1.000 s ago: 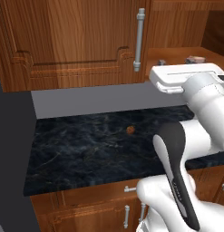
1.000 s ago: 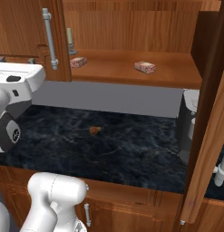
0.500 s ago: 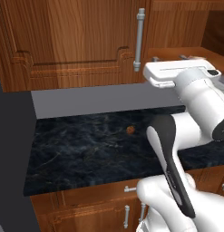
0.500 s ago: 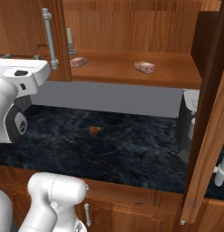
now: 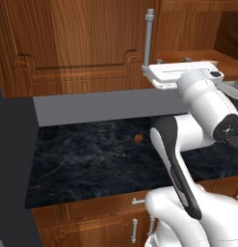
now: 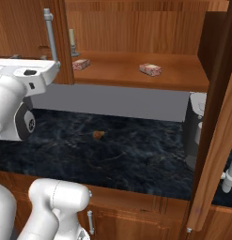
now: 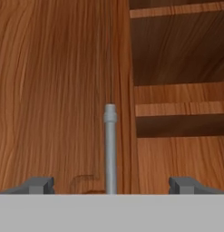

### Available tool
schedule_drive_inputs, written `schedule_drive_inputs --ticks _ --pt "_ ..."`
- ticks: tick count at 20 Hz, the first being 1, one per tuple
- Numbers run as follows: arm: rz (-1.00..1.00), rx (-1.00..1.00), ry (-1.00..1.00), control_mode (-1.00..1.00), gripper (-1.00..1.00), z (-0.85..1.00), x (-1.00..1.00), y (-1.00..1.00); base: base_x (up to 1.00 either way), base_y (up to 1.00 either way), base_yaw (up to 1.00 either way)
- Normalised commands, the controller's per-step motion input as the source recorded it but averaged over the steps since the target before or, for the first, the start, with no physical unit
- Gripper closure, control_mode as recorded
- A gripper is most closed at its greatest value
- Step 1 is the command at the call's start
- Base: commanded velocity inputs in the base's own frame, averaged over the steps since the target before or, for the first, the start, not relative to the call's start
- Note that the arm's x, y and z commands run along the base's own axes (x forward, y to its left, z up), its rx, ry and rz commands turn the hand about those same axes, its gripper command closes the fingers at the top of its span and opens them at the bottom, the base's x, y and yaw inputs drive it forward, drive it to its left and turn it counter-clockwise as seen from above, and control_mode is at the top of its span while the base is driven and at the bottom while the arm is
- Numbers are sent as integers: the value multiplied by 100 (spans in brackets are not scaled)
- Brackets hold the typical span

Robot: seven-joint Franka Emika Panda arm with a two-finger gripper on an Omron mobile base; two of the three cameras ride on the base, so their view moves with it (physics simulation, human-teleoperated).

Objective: Pick the bar soap and bar soap from the cabinet and place them on the counter.

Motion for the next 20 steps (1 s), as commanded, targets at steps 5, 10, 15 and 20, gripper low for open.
schedule_drive_inputs --ticks 5,10,15,20 --pt "0 0 0 -100 -100 -5 32 2 0 0 0" --pt "0 -1 0 -100 -100 -4 33 4 0 0 0" --pt "0 -2 0 -100 -100 -4 39 12 0 0 0" --pt "0 -3 0 -100 -100 -2 34 8 0 0 0"
